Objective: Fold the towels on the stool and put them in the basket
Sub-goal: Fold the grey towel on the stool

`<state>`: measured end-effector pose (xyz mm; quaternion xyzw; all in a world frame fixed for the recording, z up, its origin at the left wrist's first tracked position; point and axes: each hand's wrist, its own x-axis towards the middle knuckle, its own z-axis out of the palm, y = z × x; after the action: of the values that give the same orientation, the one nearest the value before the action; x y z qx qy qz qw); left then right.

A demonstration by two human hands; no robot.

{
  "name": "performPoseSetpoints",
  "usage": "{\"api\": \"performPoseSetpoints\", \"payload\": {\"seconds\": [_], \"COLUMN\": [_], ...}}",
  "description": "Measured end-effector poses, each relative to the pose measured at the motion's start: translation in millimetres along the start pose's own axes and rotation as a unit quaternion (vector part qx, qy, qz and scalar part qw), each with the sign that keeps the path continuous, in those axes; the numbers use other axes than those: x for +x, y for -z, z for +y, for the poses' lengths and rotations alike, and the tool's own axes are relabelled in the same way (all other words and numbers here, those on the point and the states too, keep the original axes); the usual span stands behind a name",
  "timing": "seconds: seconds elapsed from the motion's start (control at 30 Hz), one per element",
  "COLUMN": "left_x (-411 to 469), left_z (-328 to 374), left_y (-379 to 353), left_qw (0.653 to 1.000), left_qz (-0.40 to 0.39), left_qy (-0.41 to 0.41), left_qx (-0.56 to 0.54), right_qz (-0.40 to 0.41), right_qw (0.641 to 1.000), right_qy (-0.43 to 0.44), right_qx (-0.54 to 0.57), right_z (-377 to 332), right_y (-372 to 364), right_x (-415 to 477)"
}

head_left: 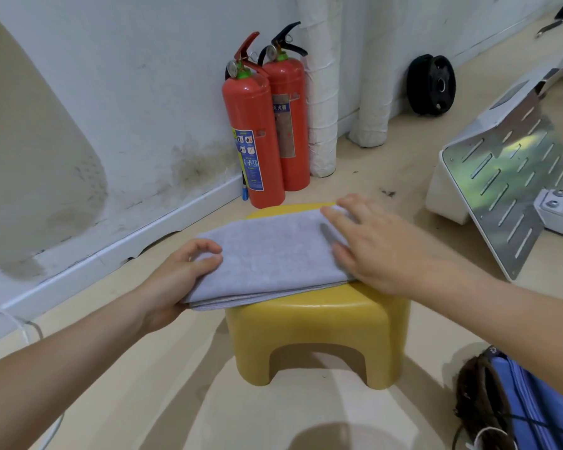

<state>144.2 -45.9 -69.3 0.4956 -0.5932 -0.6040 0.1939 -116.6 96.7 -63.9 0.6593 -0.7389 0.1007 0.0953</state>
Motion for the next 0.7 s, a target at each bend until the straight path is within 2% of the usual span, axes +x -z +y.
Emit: {"api": "performPoseSetpoints", "payload": {"seconds": [0.1, 0.3, 0.43, 0.53, 0.57, 0.6, 0.63, 0.7], "left_x": [-3.5, -7.2, -7.9, -9.6, -11.3, -13.3, -15.6, -19.3], "left_z": [1.9, 12.9, 35.3, 66.7, 77.9, 88.5, 97.6, 109.2], "left_y": [2.2, 12.7, 12.1, 0.3, -7.3, -17.1, -29.7, -62.0], "left_qw": [0.999, 0.999, 0.999, 0.998, 0.996, 0.992, 0.987, 0.972], "left_qz": [-0.041, -0.025, 0.026, 0.036, 0.033, 0.027, 0.023, 0.011], "left_qy": [-0.008, -0.008, -0.01, -0.055, -0.08, -0.108, -0.137, -0.192], "left_qx": [-0.003, 0.026, 0.022, 0.018, 0.031, 0.051, 0.076, 0.134], "right_qz": [-0.121, -0.238, -0.248, -0.199, -0.17, -0.145, -0.131, -0.136], "right_qw": [0.99, 0.968, 0.964, 0.958, 0.943, 0.912, 0.861, 0.708], "right_qy": [-0.004, -0.046, -0.059, -0.082, -0.111, -0.152, -0.199, -0.276], "right_qx": [0.074, 0.071, 0.081, 0.187, 0.262, 0.352, 0.45, 0.635], "right_z": [-18.6, -33.6, -42.4, -38.6, -35.7, -32.0, -27.6, -16.1], "right_y": [-6.8, -19.4, -15.1, -6.5, 0.6, 9.6, 20.3, 40.5], "right_x": [2.2, 9.8, 12.3, 15.3, 17.6, 19.8, 21.7, 24.5]}}
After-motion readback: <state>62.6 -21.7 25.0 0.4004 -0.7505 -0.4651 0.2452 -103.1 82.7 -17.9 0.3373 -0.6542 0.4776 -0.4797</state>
